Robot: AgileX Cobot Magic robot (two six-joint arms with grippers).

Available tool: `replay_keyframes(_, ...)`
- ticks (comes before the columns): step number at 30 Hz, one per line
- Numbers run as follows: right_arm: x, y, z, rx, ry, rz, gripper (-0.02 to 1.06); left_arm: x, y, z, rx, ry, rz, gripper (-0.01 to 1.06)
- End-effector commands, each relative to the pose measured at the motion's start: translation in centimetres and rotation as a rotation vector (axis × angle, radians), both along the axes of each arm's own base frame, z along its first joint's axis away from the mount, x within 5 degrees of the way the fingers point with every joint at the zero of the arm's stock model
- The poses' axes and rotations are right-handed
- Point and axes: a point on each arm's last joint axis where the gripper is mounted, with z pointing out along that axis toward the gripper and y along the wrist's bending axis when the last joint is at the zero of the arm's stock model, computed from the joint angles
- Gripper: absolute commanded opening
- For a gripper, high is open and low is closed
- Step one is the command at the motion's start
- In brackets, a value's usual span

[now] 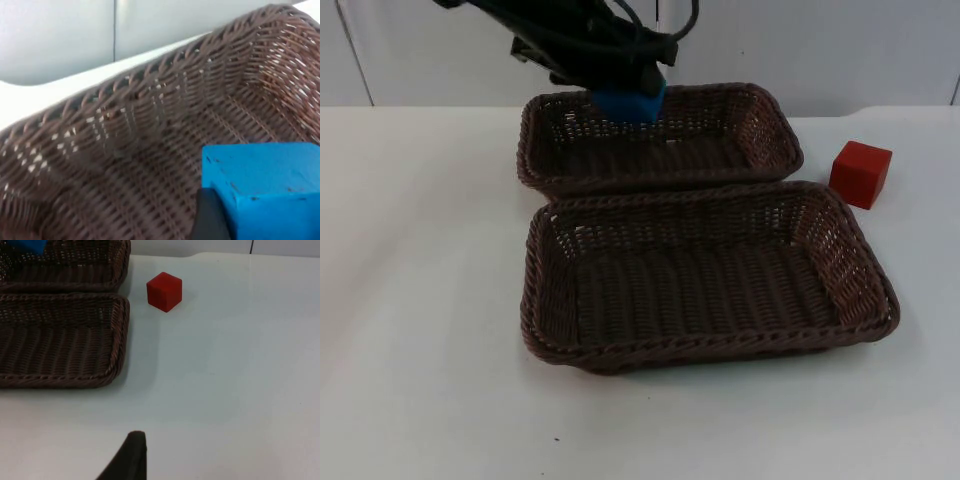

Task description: Pick up one cube with the left hand and place it into the upper basket. Pick up one cube with the right hand and place it into the lower basket.

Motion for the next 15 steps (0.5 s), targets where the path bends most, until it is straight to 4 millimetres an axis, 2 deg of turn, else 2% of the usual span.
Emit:
replay_keyframes(1, 0.0, 0.0, 0.0, -0.005, -0.007, -0.007, 1.05, 1.0, -0.3, -1.0, -0.013, -0.007, 0.007, 0.00)
replay_keyframes(2, 0.0, 0.0, 0.0, -0.005, -0.007, -0.007, 1.05, 1.0, -0.3, -1.0, -0.013, -0.007, 0.007, 0.00)
replay_keyframes(6, 0.0, 0.0, 0.0, -0.005, -0.007, -0.007, 1.05, 2.1, -0.5, -3.2, 0.015, -0.012, -0.004, 0.00)
replay_keyframes(15, 0.0, 0.0, 0.0, -0.004, -0.006, -0.008, 1.05, 2.3, -0.5, -5.9, 0.043, 0.020, -0.006, 0.00)
